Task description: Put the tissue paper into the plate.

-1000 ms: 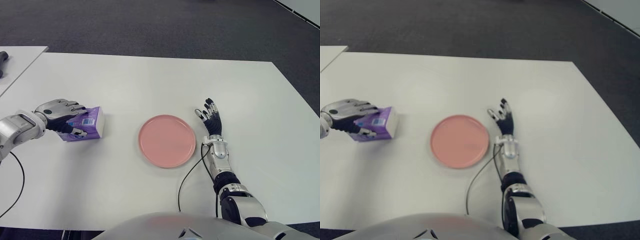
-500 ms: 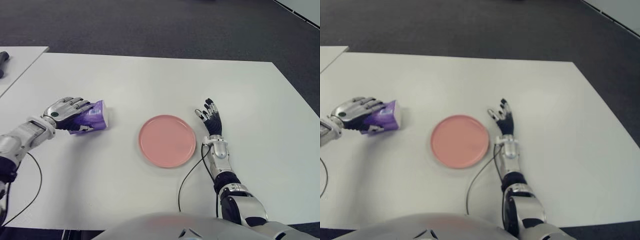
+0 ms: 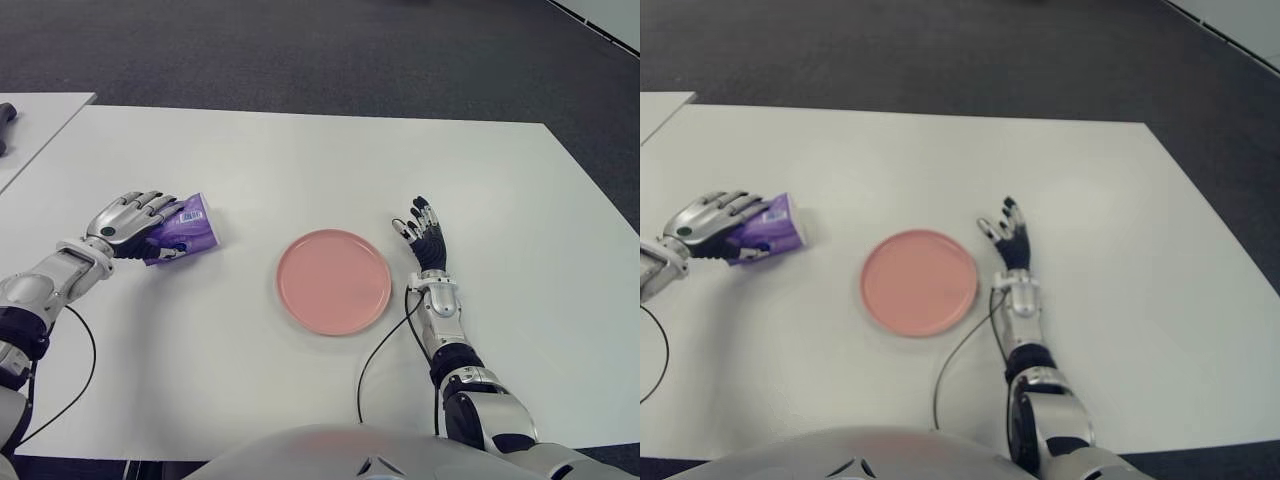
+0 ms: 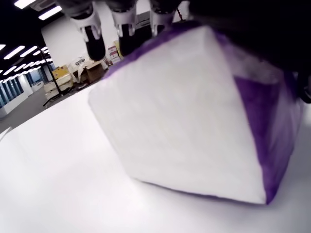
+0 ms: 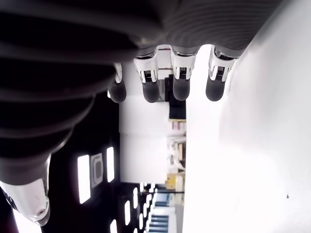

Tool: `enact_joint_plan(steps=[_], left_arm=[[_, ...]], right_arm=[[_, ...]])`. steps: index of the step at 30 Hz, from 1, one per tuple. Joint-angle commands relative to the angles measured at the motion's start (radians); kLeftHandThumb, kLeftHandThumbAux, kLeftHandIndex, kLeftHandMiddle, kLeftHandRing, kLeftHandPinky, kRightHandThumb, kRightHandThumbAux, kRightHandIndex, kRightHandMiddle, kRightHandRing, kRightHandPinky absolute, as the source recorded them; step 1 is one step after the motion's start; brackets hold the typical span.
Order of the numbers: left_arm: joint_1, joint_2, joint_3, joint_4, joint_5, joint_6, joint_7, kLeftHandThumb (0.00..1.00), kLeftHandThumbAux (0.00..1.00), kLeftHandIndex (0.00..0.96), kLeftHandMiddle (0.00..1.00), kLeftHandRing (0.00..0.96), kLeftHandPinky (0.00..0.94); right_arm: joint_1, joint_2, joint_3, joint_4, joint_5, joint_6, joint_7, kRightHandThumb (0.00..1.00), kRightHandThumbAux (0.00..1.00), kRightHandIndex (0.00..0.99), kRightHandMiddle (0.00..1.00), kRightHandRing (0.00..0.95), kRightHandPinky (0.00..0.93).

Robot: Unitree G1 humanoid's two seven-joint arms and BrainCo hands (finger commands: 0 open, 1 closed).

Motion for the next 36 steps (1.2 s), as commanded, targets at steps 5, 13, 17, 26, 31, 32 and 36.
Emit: enact_joint_plan(steps=[5,13,17,26,31,32,36], left_arm=[[-0.001,-0.053,-0.056,0.087,-0.002,-0.01,0.085,0.077,0.237,0.0,0.0,0.0,0.0],[-0.011,-0.059,-0.077,0.098,-0.004,-0.004,0.109,0.085,0.264,0.0,0.0,0.0,0.0],[-0.024,-0.069,-0.092,0.121,-0.007,0.003,0.12,0.094,0.282,0.0,0.0,0.0,0.0],[-0.044,-0.091,-0.111,0.167,-0.018,0.01,0.145,0.118,0.314,0.0,0.0,0.0,0.0],[-0.055,-0.112,-0.122,0.202,-0.021,0.015,0.193,0.14,0.334,0.0,0.0,0.0,0.0],[-0.057,-0.116,-0.125,0.207,-0.021,0.017,0.201,0.149,0.342,0.0,0.0,0.0,0.0],[-0.073,-0.145,-0.139,0.239,-0.014,0.043,0.279,0.211,0.401,0.009,0.057,0.108,0.198]], right_arm=[[0.084,0.005,-0.01,0.048,0.013,0.058,0.008,0.116,0.607,0.018,0.045,0.042,0.075],[0.086,0.001,-0.012,0.045,0.015,0.059,0.013,0.116,0.607,0.018,0.045,0.042,0.075],[0.086,-0.001,-0.013,0.045,0.017,0.06,0.015,0.116,0.607,0.018,0.045,0.042,0.075],[0.085,-0.003,-0.015,0.048,0.019,0.06,0.019,0.116,0.607,0.018,0.045,0.042,0.075],[0.083,-0.004,-0.016,0.051,0.019,0.06,0.019,0.116,0.607,0.018,0.045,0.042,0.075],[0.082,-0.004,-0.016,0.052,0.019,0.06,0.02,0.116,0.607,0.018,0.045,0.042,0.075],[0.08,-0.003,-0.016,0.054,0.019,0.06,0.019,0.116,0.607,0.018,0.045,0.042,0.075]])
